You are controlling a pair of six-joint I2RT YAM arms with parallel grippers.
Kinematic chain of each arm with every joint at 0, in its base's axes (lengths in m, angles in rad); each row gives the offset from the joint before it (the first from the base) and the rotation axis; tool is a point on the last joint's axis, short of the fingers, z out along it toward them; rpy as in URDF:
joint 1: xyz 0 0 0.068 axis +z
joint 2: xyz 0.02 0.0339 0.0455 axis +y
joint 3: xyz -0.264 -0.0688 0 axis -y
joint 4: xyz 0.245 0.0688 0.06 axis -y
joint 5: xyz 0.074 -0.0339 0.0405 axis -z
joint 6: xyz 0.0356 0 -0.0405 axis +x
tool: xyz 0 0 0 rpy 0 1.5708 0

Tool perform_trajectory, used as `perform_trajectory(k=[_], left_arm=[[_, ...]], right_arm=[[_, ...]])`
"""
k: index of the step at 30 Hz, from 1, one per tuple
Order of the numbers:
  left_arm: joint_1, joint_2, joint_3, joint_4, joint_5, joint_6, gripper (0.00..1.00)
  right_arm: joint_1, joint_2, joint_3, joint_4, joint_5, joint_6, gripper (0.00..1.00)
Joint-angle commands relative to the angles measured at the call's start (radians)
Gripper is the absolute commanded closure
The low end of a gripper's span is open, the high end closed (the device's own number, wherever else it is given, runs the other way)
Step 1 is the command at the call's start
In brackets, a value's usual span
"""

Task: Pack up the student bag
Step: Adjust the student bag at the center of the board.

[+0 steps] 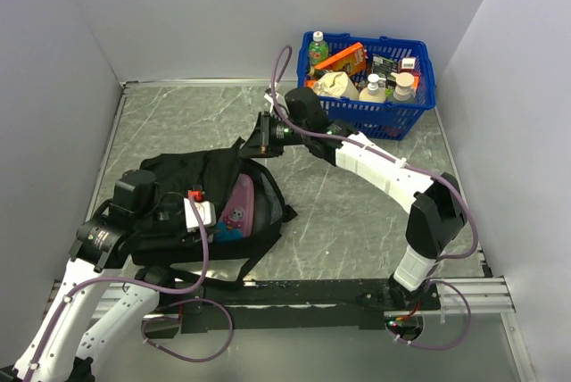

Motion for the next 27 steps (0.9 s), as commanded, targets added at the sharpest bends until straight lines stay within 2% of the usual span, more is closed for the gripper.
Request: perform_trajectory(k=[1, 5, 7, 9, 13, 14, 17, 20, 24, 26, 27], left_arm=[[0.000, 0.017, 0.017, -0.019, 0.088, 0.038, 0.41], [-0.021, 0.057, 0.029, -0.053, 0.171, 0.047, 0.44], [-0.044, 0.085, 0.015, -0.059, 0.177, 0.060, 0.46], [-0.087, 0.092, 0.000, -0.041, 0.151, 0.064, 0.47], [-0.102, 0.076, -0.073, 0.045, 0.039, 0.052, 0.48], [-0.102, 0.065, -0.092, 0.133, -0.043, 0.002, 0.47], [-0.101, -0.016, -0.158, 0.235, -0.113, -0.050, 0.44], [-0.102, -0.053, -0.221, 0.355, -0.208, -0.098, 0.49], [-0.102, -0.078, -0.259, 0.471, -0.379, -0.147, 0.71], [-0.102, -0.105, -0.267, 0.504, -0.398, -0.170, 0.70], [-0.102, -0.112, -0.264, 0.496, -0.372, -0.167, 0.65]], right_arm=[[0.002, -0.024, 0.025, 0.025, -0.022, 0.024, 0.93], [0.004, -0.010, 0.016, 0.086, -0.045, 0.070, 0.94], [0.012, 0.012, 0.071, 0.079, -0.047, 0.071, 0.95], [0.025, 0.029, 0.149, 0.059, -0.051, 0.061, 0.95], [0.044, 0.037, 0.214, 0.027, -0.047, 0.048, 0.96], [0.045, 0.027, 0.208, 0.030, -0.042, 0.045, 0.96], [0.053, -0.029, 0.124, 0.043, -0.019, 0.042, 0.96], [0.062, -0.085, 0.043, 0.056, -0.001, 0.035, 0.97], [0.068, -0.165, -0.060, 0.056, 0.019, 0.019, 0.97], [0.067, -0.187, -0.112, 0.056, 0.038, 0.006, 0.97], [0.068, -0.193, -0.122, 0.054, 0.039, -0.001, 0.96]])
